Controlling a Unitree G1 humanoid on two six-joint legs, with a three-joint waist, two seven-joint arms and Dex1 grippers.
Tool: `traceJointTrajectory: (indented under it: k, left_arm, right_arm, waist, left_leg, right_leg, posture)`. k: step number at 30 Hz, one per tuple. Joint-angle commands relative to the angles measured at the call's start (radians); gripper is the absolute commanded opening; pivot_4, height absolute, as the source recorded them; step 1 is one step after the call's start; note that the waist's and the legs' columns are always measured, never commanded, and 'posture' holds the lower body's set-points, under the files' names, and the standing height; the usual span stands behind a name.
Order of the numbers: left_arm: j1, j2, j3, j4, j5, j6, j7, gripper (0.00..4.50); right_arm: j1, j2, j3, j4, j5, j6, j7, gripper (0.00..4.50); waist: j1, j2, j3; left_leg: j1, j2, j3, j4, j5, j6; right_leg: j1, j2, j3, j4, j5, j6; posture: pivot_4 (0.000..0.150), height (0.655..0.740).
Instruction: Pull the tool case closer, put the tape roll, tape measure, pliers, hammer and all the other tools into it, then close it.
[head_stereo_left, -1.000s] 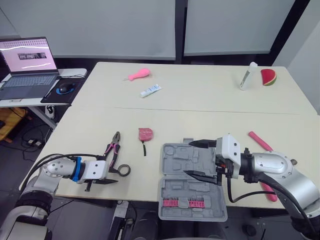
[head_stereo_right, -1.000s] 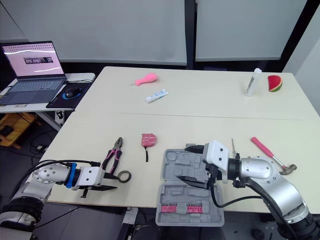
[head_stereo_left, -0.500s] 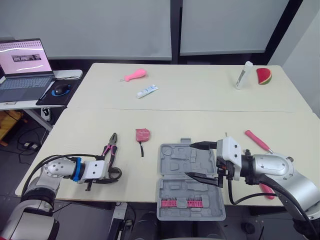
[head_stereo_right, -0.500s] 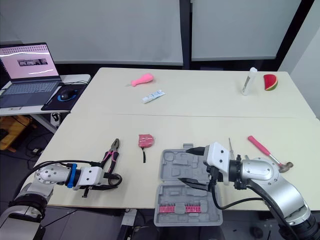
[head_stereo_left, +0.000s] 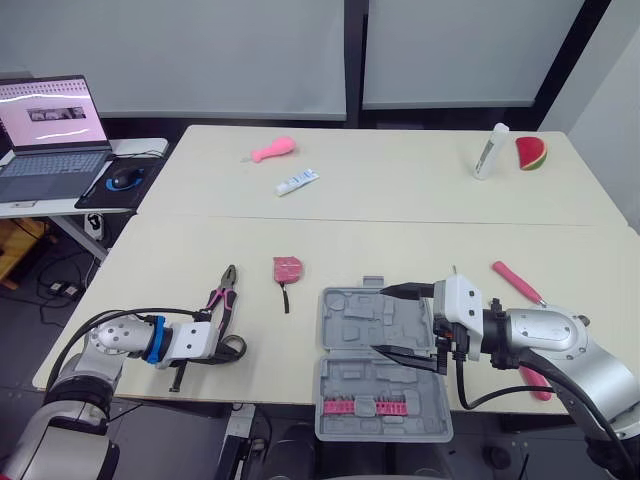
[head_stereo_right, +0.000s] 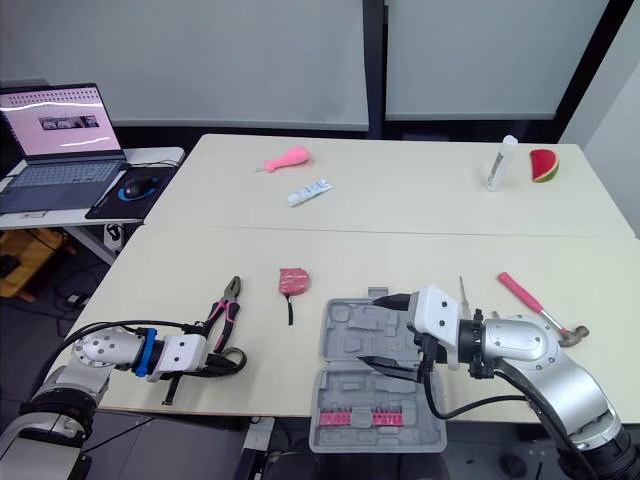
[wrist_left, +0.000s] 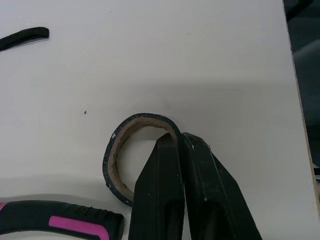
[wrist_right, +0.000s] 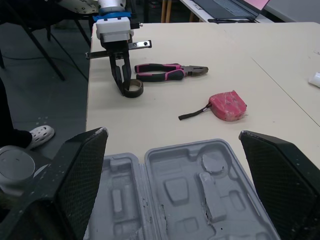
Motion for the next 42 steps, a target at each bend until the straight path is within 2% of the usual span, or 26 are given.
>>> traceJointTrajectory:
  k: [1, 4, 9, 12, 17, 23, 29, 34, 42]
  left_arm:
    - [0.002, 0.026, 0.017, -0.095, -0.077, 0.067, -0.098, 0.03]
    - [-0.015, 0.055, 0.006, -0.178, -0.133, 0.132, -0.138, 0.03]
    - [-0.144, 0.091, -0.081, -0.309, -0.2, 0.256, -0.139, 0.03]
    - [-0.216, 0.082, -0.123, -0.335, -0.212, 0.297, -0.139, 0.03]
    - [-0.361, -0.007, -0.184, -0.357, -0.189, 0.371, -0.139, 0.03]
    - [-0.491, -0.173, -0.226, -0.314, -0.118, 0.401, -0.139, 0.03]
    - [-0.533, -0.271, -0.256, -0.229, 0.009, 0.364, -0.107, 0.03]
    - [-0.561, -0.328, -0.28, -0.117, 0.111, 0.307, -0.043, 0.03]
    - [-0.579, -0.385, -0.292, 0.008, 0.205, 0.242, 0.019, 0.03]
  right_arm:
    - [0.009, -0.005, -0.021, -0.016, 0.002, -0.022, 0.005, 4.5]
    - [0.019, -0.007, -0.028, -0.018, 0.002, -0.021, 0.001, 4.5]
    - [0.047, -0.009, -0.049, -0.018, -0.006, -0.024, -0.014, 4.5]
    - [0.06, -0.009, -0.057, -0.018, -0.013, -0.025, -0.026, 4.5]
    - [0.092, -0.004, -0.072, -0.021, -0.035, -0.021, -0.064, 4.5]
    - [0.12, 0.012, -0.069, -0.025, -0.094, -0.015, -0.138, 4.5]
    - [0.124, 0.042, -0.027, -0.035, -0.147, 0.007, -0.194, 4.5]
    - [0.125, 0.056, 0.017, -0.054, -0.177, 0.026, -0.216, 4.5]
    - [0.132, 0.066, 0.021, -0.067, -0.187, 0.044, -0.238, 4.5]
  waist:
    - [0.0, -0.002, 0.001]
    - [0.0, -0.003, 0.002]
    - [0.003, -0.004, 0.002]
    - [0.001, -0.004, 0.002]
    - [-0.002, -0.005, 0.003]
    - [0.0, -0.007, 0.004]
    - [-0.008, -0.007, 0.004]
    - [-0.007, -0.008, 0.005]
    - [-0.002, -0.009, 0.005]
  left_leg:
    - [0.0, 0.0, 0.0, 0.0, 0.0, 0.0]
    - [-0.001, 0.0, -0.001, 0.0, 0.0, 0.0]
    - [-0.002, 0.0, -0.002, 0.001, 0.0, 0.0]
    - [-0.002, 0.0, -0.001, 0.001, 0.0, 0.0]
    - [-0.002, 0.0, -0.001, 0.001, 0.0, 0.0]
    - [-0.003, 0.0, 0.0, 0.002, 0.0, 0.0]
    - [-0.003, 0.0, 0.0, 0.002, 0.001, -0.001]
    - [-0.003, 0.0, 0.0, 0.002, 0.001, -0.001]
    - [-0.003, -0.001, 0.0, 0.002, 0.001, -0.001]
  right_leg:
    - [0.0, 0.0, 0.0, 0.0, 0.0, 0.0]
    - [-0.001, 0.0, 0.0, 0.0, 0.0, 0.0]
    - [0.0, 0.0, 0.0, 0.0, 0.0, 0.0]
    - [0.0, 0.0, 0.0, -0.001, 0.0, 0.0]
    - [0.0, 0.001, 0.0, -0.001, 0.0, 0.0]
    - [0.0, 0.001, 0.0, -0.001, 0.0, 0.0]
    - [0.0, 0.001, 0.0, -0.001, 0.0, 0.0]
    - [0.001, 0.001, 0.0, -0.001, 0.0, 0.0]
    - [0.0, 0.001, 0.0, -0.001, 0.0, 0.0]
  posture:
    - [0.15, 0.74]
    - [0.15, 0.74]
    - [0.15, 0.74]
    - [0.15, 0.74]
    - [0.15, 0.74]
    - [0.15, 0.74]
    - [0.15, 0.74]
    - [0.15, 0.74]
    - [0.15, 0.74]
